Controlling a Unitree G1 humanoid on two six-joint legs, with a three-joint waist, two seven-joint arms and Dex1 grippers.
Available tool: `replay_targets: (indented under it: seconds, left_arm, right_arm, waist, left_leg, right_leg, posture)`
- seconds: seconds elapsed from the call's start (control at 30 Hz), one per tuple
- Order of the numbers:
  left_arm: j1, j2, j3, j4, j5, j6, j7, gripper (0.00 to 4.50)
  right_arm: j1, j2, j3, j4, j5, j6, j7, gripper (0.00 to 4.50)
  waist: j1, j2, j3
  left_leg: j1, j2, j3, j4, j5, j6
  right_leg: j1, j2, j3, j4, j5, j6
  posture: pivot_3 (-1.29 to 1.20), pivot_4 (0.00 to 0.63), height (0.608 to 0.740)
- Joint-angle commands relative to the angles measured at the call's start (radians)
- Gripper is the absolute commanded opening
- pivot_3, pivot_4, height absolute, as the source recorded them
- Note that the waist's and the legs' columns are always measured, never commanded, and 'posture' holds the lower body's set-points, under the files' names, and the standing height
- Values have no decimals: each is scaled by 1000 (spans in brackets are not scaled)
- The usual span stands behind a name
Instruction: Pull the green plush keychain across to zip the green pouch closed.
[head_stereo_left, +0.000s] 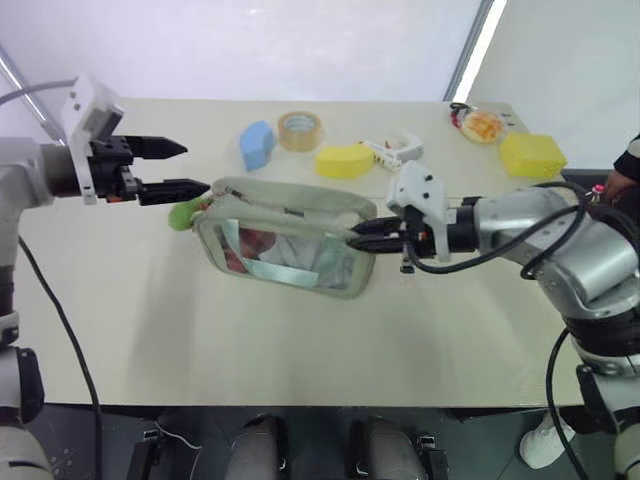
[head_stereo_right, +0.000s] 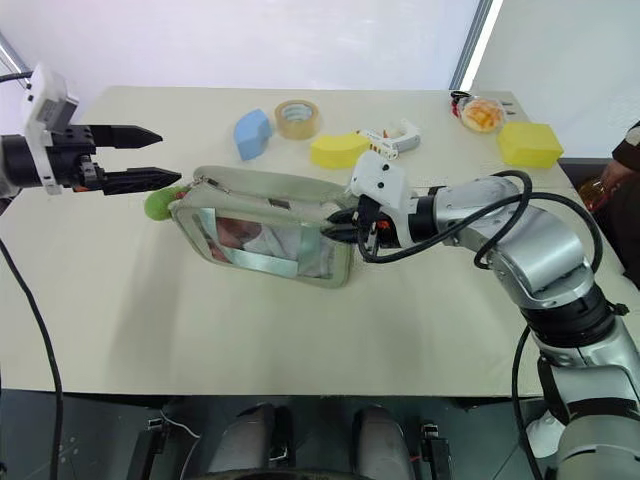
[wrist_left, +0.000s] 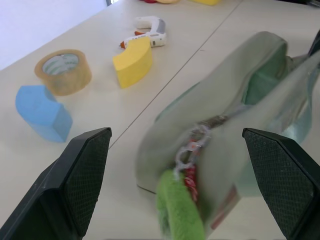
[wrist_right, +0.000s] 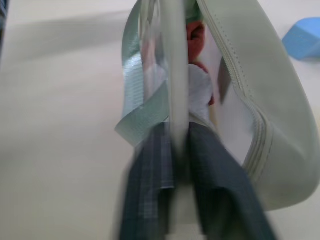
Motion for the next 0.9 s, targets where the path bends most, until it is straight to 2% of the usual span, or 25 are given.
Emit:
replay_targets:
  seconds: [0.03,0.23,0.5,0.7,0.83,0.9]
  left_arm:
    - [-12,7,34,-23,-14,-6,10,4500]
    - [-31,-3,23,-8,-10,-14,15,4500]
    - [-39,-15,10,-10,-6,-20,14,4500]
    - [-62,-25,-3,9,-4,-29,12,4500]
    - [-57,-35,-5,7,0,-35,17,4500]
    - [-50,-35,-1,-2,-4,-29,18,4500]
  right_arm:
    - [-73,44,19,93,-132,-126,-36,34]
    - [-109,101,19,188,-262,-273,-50,34]
    - [-36,101,8,162,-318,-363,-13,34]
    - [-111,124,-2,248,-388,-473,-29,34]
    - [-84,130,27,270,-448,-583,-21,34]
    - [-67,142,22,252,-446,-567,-16,34]
  waist:
    - [0,0,0]
    - [-1,0,0]
    - [0,0,0]
    - [-1,0,0]
    - [-1,0,0]
    - [-1,0,0]
  left_leg:
    - [0,0,0,0,0,0]
    - [0,0,1,0,0,0]
    - [0,0,1,0,0,0]
    - [0,0,1,0,0,-1]
    - [0,0,1,0,0,-1]
    - [0,0,1,0,0,-1]
  right_leg:
    - [0,0,0,0,0,0]
    - [-1,0,0,0,0,0]
    - [0,0,0,0,0,0]
    - [0,0,0,0,0,0]
    - [-1,0,0,0,0,0]
    - [0,0,0,0,0,0]
  posture:
    - [0,150,740]
    - [0,150,740]
    - [0,150,740]
    - [0,150,740]
    - [0,150,740]
    - [0,150,740]
